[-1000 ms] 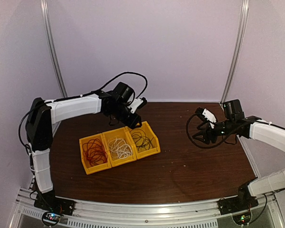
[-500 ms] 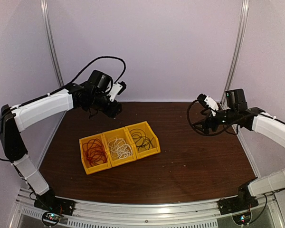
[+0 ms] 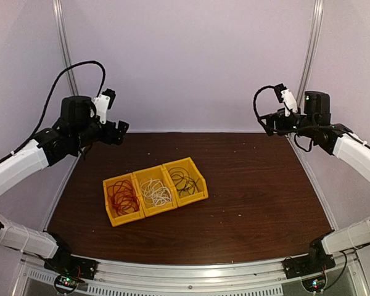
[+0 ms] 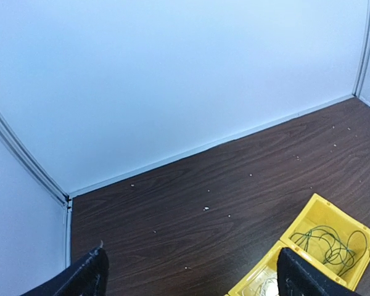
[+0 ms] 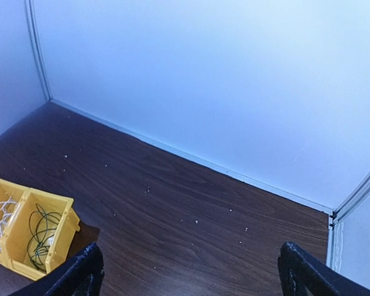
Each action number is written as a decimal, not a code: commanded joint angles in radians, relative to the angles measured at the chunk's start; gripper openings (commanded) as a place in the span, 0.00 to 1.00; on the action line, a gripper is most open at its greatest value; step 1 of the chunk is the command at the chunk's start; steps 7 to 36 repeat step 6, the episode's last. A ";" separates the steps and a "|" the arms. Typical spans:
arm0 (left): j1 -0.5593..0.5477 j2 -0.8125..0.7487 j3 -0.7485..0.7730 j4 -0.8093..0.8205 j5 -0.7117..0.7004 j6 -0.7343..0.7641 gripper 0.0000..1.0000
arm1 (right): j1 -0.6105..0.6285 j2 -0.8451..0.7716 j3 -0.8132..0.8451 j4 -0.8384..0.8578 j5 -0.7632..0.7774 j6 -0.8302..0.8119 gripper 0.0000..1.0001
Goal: Untangle the cables
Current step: Reset both arms
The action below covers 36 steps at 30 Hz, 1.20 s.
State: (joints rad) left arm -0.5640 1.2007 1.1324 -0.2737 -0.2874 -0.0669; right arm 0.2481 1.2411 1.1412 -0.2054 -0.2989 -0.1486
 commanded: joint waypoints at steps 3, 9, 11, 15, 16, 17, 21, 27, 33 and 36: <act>0.033 -0.009 -0.058 0.104 -0.032 -0.094 0.98 | -0.006 0.003 0.018 0.057 0.144 0.094 1.00; 0.049 -0.034 -0.081 0.111 -0.023 -0.119 0.97 | -0.006 -0.014 -0.016 0.079 0.132 0.096 1.00; 0.049 -0.034 -0.081 0.111 -0.023 -0.119 0.97 | -0.006 -0.014 -0.016 0.079 0.132 0.096 1.00; 0.049 -0.034 -0.081 0.111 -0.023 -0.119 0.97 | -0.006 -0.014 -0.016 0.079 0.132 0.096 1.00; 0.049 -0.034 -0.081 0.111 -0.023 -0.119 0.97 | -0.006 -0.014 -0.016 0.079 0.132 0.096 1.00; 0.049 -0.034 -0.081 0.111 -0.023 -0.119 0.97 | -0.006 -0.014 -0.016 0.079 0.132 0.096 1.00; 0.049 -0.034 -0.081 0.111 -0.023 -0.119 0.97 | -0.006 -0.014 -0.016 0.079 0.132 0.096 1.00; 0.049 -0.034 -0.081 0.111 -0.023 -0.119 0.97 | -0.006 -0.014 -0.016 0.079 0.132 0.096 1.00; 0.049 -0.034 -0.081 0.111 -0.023 -0.119 0.97 | -0.006 -0.014 -0.016 0.079 0.132 0.096 1.00; 0.049 -0.034 -0.081 0.111 -0.023 -0.119 0.97 | -0.006 -0.014 -0.016 0.079 0.132 0.096 1.00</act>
